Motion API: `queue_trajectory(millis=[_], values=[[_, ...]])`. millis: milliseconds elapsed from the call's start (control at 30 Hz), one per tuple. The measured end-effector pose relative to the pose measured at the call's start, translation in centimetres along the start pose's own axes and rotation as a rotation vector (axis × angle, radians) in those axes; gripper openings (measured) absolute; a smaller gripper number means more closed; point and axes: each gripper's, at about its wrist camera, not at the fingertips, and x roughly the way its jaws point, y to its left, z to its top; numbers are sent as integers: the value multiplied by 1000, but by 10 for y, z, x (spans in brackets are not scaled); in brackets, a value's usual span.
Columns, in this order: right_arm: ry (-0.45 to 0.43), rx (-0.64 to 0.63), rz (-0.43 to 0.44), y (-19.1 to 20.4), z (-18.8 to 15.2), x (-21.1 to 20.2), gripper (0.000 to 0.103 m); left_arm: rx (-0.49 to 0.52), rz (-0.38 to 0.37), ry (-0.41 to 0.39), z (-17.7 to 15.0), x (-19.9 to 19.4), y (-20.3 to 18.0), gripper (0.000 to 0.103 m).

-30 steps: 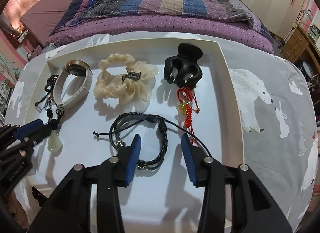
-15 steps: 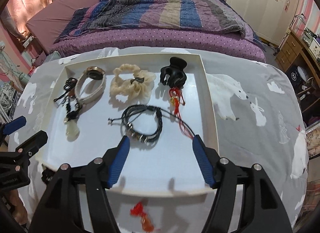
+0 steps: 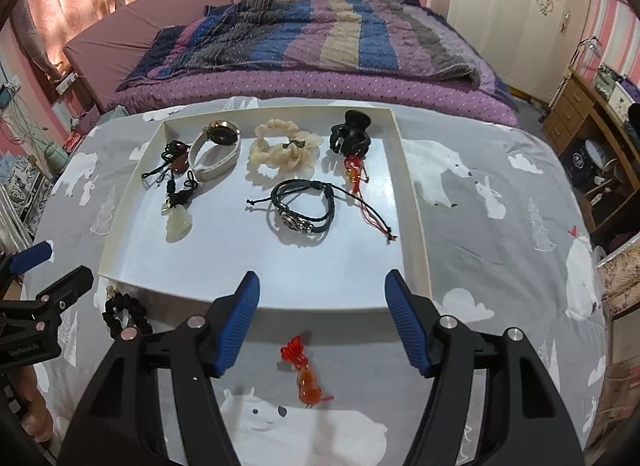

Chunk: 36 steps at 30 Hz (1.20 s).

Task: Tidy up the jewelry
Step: 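Move the right tool toward the red gourd tassel while the left tool approaches the black scrunchie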

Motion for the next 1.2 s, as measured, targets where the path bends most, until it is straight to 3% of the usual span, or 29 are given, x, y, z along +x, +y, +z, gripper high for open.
queue_trajectory(millis=[100, 167, 300, 633, 833, 967, 1200], values=[[-13, 4, 2, 1, -9, -9, 66, 2, 11, -2, -11, -2, 2, 100], [-25, 8, 7, 2, -13, -13, 73, 17, 17, -10, -20, -4, 1, 100], [-34, 14, 11, 3, -30, -18, 77, 17, -27, 4, -35, -3, 1, 100], [48, 51, 48, -1, -51, 1, 83, 31, -55, 12, -48, 2, -4, 100], [25, 131, 119, -12, -55, 4, 83, 34, -48, 6, -49, 3, -3, 100], [-10, 124, 118, -12, -56, 4, 83, 24, -43, 12, -51, 7, 1, 100], [24, 126, 113, -12, -60, 13, 83, 31, -47, 10, -52, 9, -2, 100]])
